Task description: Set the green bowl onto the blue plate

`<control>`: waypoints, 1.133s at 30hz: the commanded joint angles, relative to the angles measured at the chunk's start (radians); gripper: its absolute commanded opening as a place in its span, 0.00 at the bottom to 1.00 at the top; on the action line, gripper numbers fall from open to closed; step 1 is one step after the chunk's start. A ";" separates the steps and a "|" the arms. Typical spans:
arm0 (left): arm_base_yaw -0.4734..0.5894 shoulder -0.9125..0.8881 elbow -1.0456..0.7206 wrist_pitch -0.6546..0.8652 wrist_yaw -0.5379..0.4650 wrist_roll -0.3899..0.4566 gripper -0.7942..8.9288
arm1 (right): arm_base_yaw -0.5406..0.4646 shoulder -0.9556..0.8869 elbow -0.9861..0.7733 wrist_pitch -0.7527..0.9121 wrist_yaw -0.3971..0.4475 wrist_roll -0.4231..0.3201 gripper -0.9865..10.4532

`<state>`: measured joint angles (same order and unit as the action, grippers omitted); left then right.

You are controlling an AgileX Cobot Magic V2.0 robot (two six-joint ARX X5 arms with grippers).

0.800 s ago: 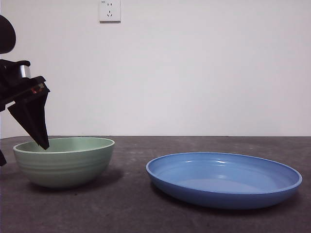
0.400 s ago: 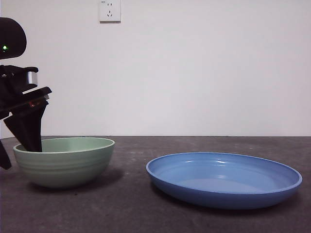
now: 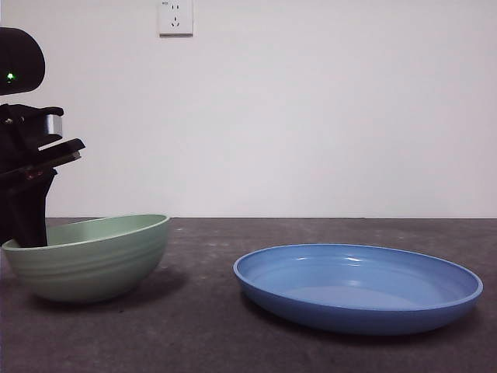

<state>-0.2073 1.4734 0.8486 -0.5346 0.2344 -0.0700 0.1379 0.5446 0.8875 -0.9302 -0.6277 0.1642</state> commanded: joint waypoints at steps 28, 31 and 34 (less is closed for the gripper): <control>-0.432 0.406 0.761 -0.313 -0.026 -0.172 0.10 | 0.004 0.002 0.017 0.010 -0.001 0.005 0.56; -0.481 0.464 0.806 -0.317 -0.032 -0.172 0.10 | 0.004 0.002 0.017 0.010 -0.001 0.005 0.56; -0.519 0.509 0.829 -0.315 -0.038 -0.172 0.10 | 0.004 0.002 0.017 0.010 -0.001 0.004 0.56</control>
<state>-0.7128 1.9522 1.6451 -0.8513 0.2039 -0.2310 0.1379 0.5446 0.8875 -0.9298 -0.6277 0.1642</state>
